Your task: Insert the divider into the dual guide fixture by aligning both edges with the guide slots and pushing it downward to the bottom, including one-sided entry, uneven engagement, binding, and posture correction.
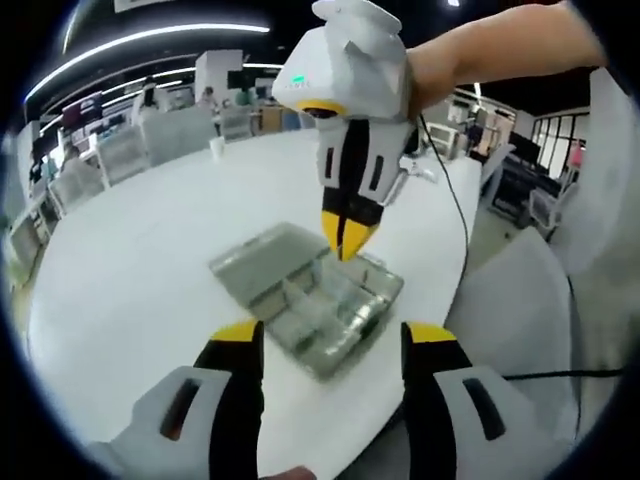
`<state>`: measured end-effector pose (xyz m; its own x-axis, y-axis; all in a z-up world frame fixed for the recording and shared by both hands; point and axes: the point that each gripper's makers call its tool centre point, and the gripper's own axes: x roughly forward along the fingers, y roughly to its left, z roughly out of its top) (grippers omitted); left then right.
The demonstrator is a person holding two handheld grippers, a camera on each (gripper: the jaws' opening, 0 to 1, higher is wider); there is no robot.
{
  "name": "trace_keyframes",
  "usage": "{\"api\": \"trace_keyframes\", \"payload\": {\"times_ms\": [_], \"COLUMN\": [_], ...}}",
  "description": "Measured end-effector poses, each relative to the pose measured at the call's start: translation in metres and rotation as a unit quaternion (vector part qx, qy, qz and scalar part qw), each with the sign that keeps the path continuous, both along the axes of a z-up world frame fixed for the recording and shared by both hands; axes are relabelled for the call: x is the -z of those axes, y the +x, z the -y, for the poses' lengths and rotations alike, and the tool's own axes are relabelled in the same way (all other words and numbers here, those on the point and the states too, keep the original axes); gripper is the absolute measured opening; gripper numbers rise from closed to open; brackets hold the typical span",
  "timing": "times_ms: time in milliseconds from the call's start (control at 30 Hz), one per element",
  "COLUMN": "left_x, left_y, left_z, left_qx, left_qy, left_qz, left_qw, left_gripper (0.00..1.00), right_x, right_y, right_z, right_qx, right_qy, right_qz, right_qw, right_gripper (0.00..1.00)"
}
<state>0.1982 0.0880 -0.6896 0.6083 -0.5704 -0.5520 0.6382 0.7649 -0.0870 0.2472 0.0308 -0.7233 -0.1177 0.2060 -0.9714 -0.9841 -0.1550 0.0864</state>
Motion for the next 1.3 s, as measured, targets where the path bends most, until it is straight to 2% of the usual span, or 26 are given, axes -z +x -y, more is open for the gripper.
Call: {"api": "trace_keyframes", "payload": {"times_ms": [767, 1300], "left_x": [0.007, 0.008], "left_y": [-0.004, -0.002], "left_z": [-0.004, -0.001], "left_qx": [-0.009, -0.006], "left_qy": [-0.005, -0.006], "left_qz": [-0.011, -0.013], "left_qw": [0.9999, 0.9999], "left_gripper": [0.53, 0.53], "right_x": [0.014, 0.014], "right_y": [0.005, 0.005], "right_z": [-0.003, -0.005], "right_qx": [-0.001, -0.002], "right_qy": [-0.007, -0.002], "right_qz": [0.005, 0.001], "right_qw": [1.0000, 1.0000], "right_gripper": [0.00, 0.00]}}
